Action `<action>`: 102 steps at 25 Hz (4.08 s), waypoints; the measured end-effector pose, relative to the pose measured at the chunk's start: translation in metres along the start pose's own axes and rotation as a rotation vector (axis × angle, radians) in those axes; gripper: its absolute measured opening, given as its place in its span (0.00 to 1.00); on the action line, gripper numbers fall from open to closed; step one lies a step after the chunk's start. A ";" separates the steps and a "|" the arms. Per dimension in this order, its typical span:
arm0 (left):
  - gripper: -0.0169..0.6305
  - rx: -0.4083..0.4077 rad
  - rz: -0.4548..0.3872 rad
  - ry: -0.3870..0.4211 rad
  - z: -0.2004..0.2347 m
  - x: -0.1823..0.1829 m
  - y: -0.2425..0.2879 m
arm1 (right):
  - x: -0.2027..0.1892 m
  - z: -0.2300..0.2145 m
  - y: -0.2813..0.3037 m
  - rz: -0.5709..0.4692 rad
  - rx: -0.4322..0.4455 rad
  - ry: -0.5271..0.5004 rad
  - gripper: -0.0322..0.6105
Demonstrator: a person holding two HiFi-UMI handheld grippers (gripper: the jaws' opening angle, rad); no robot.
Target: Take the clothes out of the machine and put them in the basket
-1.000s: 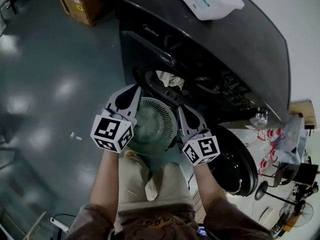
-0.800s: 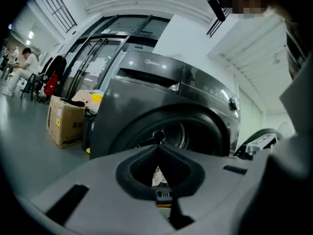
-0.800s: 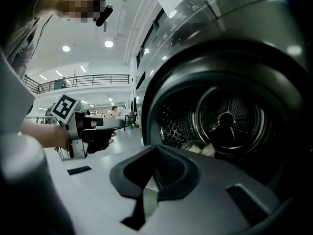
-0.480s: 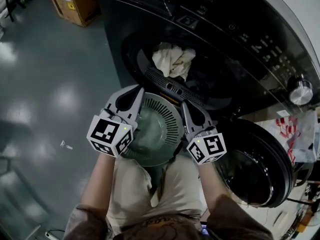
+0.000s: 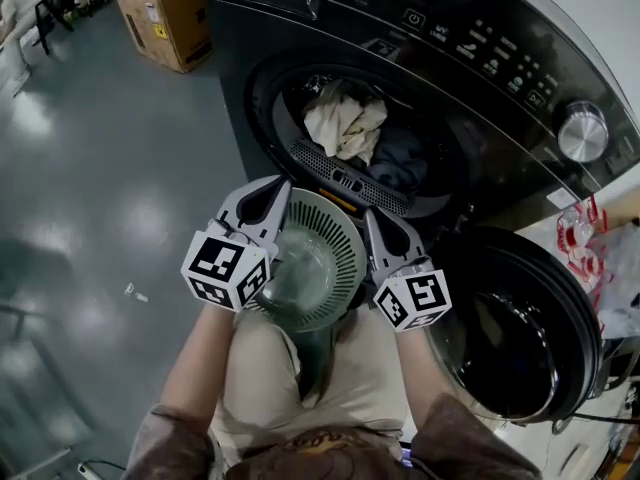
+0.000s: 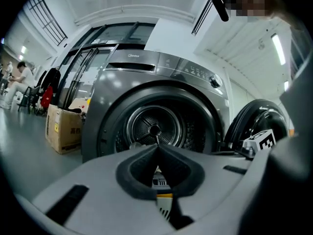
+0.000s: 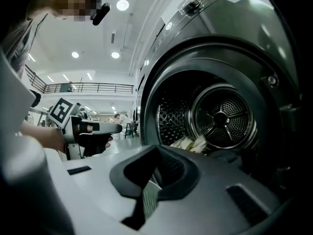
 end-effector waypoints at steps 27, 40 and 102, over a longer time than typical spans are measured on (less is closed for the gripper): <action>0.63 -0.061 0.040 -0.011 -0.019 -0.031 0.022 | -0.003 0.005 -0.034 0.000 -0.015 0.020 0.05; 0.66 -0.045 0.107 0.148 0.003 -0.057 0.130 | -0.003 0.007 -0.041 0.011 -0.022 0.027 0.05; 0.09 -0.081 0.290 0.125 -0.007 -0.020 0.030 | -0.008 -0.006 -0.038 -0.046 -0.037 0.119 0.05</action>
Point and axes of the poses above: the fingertips, and each gripper's own axes: y forward along the fingers, z to its left, x out of its top, the point moved 9 cm from there along -y, backward along the fingers, and after that the axes turned 7 degrees about -z, right-handed, at the moved point
